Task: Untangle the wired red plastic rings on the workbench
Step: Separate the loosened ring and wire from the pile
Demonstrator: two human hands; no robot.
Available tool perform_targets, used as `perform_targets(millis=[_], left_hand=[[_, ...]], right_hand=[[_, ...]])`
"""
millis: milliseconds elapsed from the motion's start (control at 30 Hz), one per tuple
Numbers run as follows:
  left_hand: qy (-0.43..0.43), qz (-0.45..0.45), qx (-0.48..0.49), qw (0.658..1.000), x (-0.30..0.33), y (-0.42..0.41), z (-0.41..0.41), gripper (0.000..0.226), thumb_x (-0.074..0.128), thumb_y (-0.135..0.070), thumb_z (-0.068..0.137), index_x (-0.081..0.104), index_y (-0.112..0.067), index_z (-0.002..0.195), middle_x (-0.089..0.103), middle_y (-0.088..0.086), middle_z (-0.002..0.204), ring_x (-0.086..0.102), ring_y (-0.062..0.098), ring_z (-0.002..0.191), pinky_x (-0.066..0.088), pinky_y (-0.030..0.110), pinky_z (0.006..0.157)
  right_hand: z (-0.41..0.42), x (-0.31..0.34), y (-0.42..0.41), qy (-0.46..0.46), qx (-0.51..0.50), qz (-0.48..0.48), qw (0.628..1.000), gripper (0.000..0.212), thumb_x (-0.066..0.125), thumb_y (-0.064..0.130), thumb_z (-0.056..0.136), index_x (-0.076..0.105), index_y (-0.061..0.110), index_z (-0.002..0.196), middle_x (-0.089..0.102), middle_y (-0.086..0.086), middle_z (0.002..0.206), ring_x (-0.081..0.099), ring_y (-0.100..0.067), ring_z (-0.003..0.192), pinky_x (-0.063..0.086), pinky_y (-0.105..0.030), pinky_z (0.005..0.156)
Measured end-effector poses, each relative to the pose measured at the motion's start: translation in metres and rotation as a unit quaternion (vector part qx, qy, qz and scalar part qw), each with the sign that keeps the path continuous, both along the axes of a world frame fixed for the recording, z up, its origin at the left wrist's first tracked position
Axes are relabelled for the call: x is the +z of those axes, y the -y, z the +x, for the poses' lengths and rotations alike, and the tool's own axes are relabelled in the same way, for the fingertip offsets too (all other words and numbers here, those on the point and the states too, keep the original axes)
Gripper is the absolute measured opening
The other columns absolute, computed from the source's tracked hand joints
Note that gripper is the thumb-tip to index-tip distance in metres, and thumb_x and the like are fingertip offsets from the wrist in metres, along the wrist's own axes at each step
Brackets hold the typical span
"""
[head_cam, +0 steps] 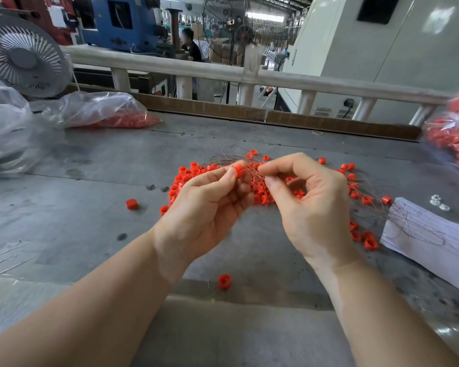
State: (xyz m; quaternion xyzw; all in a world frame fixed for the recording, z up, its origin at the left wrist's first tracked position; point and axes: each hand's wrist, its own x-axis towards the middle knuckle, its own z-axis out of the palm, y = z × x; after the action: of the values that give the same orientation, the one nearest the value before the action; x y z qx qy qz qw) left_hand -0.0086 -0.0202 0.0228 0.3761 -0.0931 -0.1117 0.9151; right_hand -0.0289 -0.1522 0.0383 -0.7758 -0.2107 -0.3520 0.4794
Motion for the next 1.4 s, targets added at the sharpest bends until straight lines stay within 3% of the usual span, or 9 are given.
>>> perform_targets(millis=[167,367,600,767,900,1133,1400], left_hand=[[0.008,-0.019,-0.002,1.000,0.0037,-0.0019,-0.0009,0.017,0.044,-0.006,0.088,0.060,-0.005,0.086,0.057,0.004,0.072,0.054,0.006,0.056,0.054,0.021,0.062],[-0.002,-0.041,-0.007,0.999,0.0028,-0.0023,-0.0017,0.016,0.052,-0.008,0.075,0.065,-0.004,0.082,0.057,0.005,0.073,0.056,0.008,0.057,0.056,0.023,0.065],[-0.004,-0.037,-0.030,0.999,-0.0018,-0.0024,0.0004,0.024,0.055,-0.010,0.078,0.077,-0.013,0.085,0.064,0.003,0.073,0.063,0.007,0.064,0.056,0.023,0.068],[0.005,-0.022,-0.011,1.000,-0.0023,-0.0014,-0.0006,0.021,0.057,-0.011,0.075,0.077,-0.014,0.082,0.067,0.001,0.072,0.065,0.007,0.066,0.057,0.023,0.072],[0.017,-0.004,-0.006,1.000,-0.0013,-0.0008,-0.0030,0.020,0.057,-0.011,0.075,0.077,-0.014,0.080,0.071,0.003,0.074,0.069,0.009,0.069,0.057,0.023,0.073],[0.031,0.008,-0.007,0.999,-0.0020,0.0001,-0.0037,0.019,0.058,-0.012,0.075,0.077,-0.014,0.080,0.074,0.008,0.090,0.072,0.018,0.083,0.057,0.025,0.068],[0.056,0.006,-0.003,0.998,-0.0050,0.0009,-0.0032,0.020,0.058,-0.008,0.076,0.077,-0.014,0.081,0.074,0.005,0.083,0.070,0.011,0.074,0.055,0.020,0.066]], right_hand=[[-0.0003,-0.0001,-0.0007,0.000,-0.002,-0.012,1.000,0.022,0.066,-0.005,0.079,0.069,0.017,0.079,0.065,0.007,0.073,0.056,0.001,0.064,0.039,-0.007,0.059],[-0.0002,-0.0006,-0.0004,-0.004,0.001,-0.015,1.000,0.021,0.066,-0.005,0.079,0.070,0.015,0.079,0.067,0.005,0.073,0.057,-0.003,0.066,0.042,-0.010,0.059],[0.0004,-0.0008,0.0002,-0.009,0.006,-0.006,1.000,0.019,0.065,-0.005,0.079,0.070,0.013,0.079,0.068,0.003,0.075,0.058,0.000,0.067,0.039,-0.007,0.061],[0.0003,-0.0008,-0.0009,-0.009,0.005,0.003,1.000,0.012,0.064,0.004,0.080,0.069,0.015,0.083,0.068,0.000,0.077,0.058,-0.013,0.067,0.042,-0.014,0.058],[-0.0007,-0.0003,-0.0017,-0.015,0.013,0.009,1.000,0.008,0.067,0.014,0.078,0.067,0.020,0.084,0.067,0.002,0.077,0.055,-0.003,0.065,0.041,-0.014,0.060],[0.0019,-0.0030,-0.0030,-0.011,-0.014,-0.035,0.999,0.022,0.076,0.029,0.070,0.070,0.015,0.086,0.067,0.004,0.078,0.055,-0.003,0.068,0.038,-0.008,0.068],[0.0034,-0.0047,-0.0017,-0.028,-0.002,-0.003,1.000,0.011,0.078,0.020,0.074,0.069,0.021,0.081,0.064,0.011,0.069,0.054,0.002,0.061,0.039,-0.008,0.062]])
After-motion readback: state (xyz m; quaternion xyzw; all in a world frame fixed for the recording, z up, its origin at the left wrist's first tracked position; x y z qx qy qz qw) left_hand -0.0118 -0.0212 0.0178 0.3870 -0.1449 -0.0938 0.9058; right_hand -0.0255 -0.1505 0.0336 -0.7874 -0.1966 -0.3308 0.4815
